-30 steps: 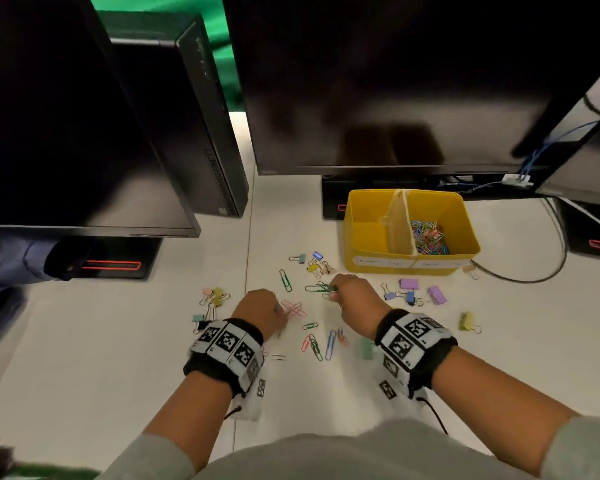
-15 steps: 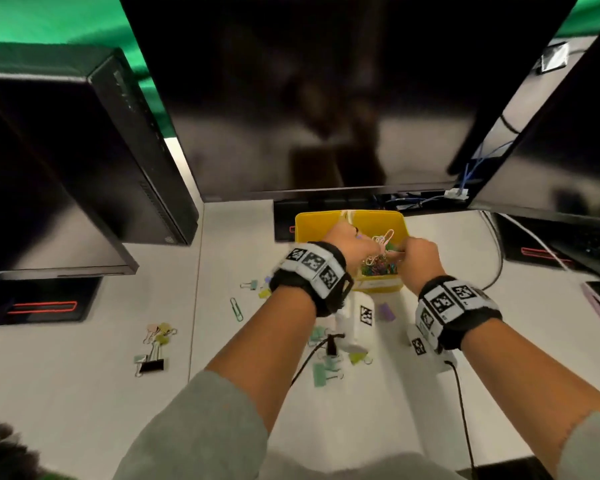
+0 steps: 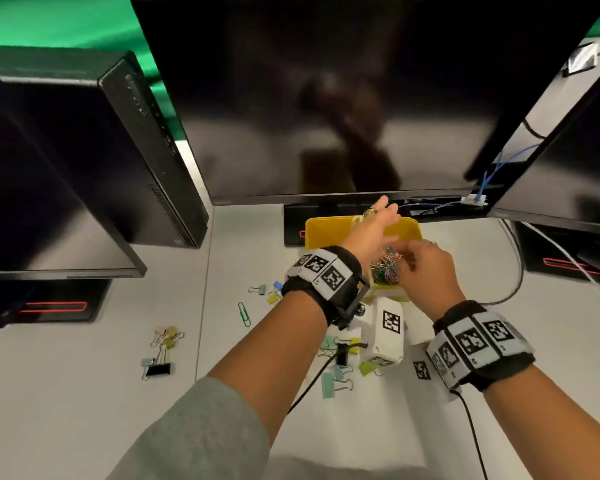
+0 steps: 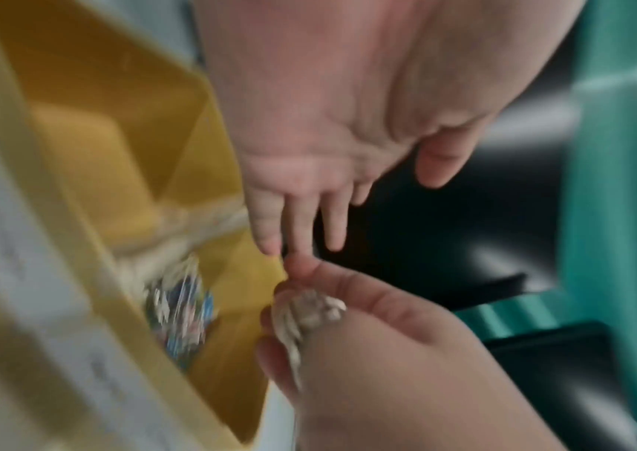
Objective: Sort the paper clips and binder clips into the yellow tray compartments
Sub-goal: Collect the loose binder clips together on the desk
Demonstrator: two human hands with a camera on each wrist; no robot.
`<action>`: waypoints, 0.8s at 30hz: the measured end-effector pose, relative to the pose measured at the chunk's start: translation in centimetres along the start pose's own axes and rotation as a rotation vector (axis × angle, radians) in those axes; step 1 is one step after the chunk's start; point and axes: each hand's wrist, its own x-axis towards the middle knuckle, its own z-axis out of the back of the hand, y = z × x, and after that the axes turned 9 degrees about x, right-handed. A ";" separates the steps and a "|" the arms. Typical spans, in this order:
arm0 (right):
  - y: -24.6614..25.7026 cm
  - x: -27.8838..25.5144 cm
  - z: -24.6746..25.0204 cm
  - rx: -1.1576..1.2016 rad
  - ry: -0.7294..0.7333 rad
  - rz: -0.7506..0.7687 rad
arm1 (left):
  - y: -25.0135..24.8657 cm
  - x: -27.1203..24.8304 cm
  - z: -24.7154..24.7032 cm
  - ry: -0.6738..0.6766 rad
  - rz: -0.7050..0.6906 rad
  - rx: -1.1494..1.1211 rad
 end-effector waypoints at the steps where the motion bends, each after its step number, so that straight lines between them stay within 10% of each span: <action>1: 0.5 -0.7 -0.3 0.031 -0.007 0.036 | 0.3 -1.1 1.2 -0.062 -0.061 0.105; 4: 2.2 -4.0 -2.2 0.128 0.147 0.151 | 3.1 -4.4 7.2 -0.415 -0.167 0.615; 7: 3.2 -8.3 -5.9 0.081 0.524 0.163 | 8.1 -7.1 13.4 -0.615 0.037 1.073; 11: 2.6 -11.9 -10.8 -0.061 0.755 0.180 | 13.9 -9.0 16.4 -0.329 0.270 1.281; 16: 3.0 -13.4 -13.6 -0.269 0.809 0.224 | 18.0 -12.5 15.4 -0.102 0.247 1.674; 24: 4.0 -9.3 -15.2 -0.294 0.658 0.277 | 19.5 -15.8 15.2 -0.091 0.213 1.595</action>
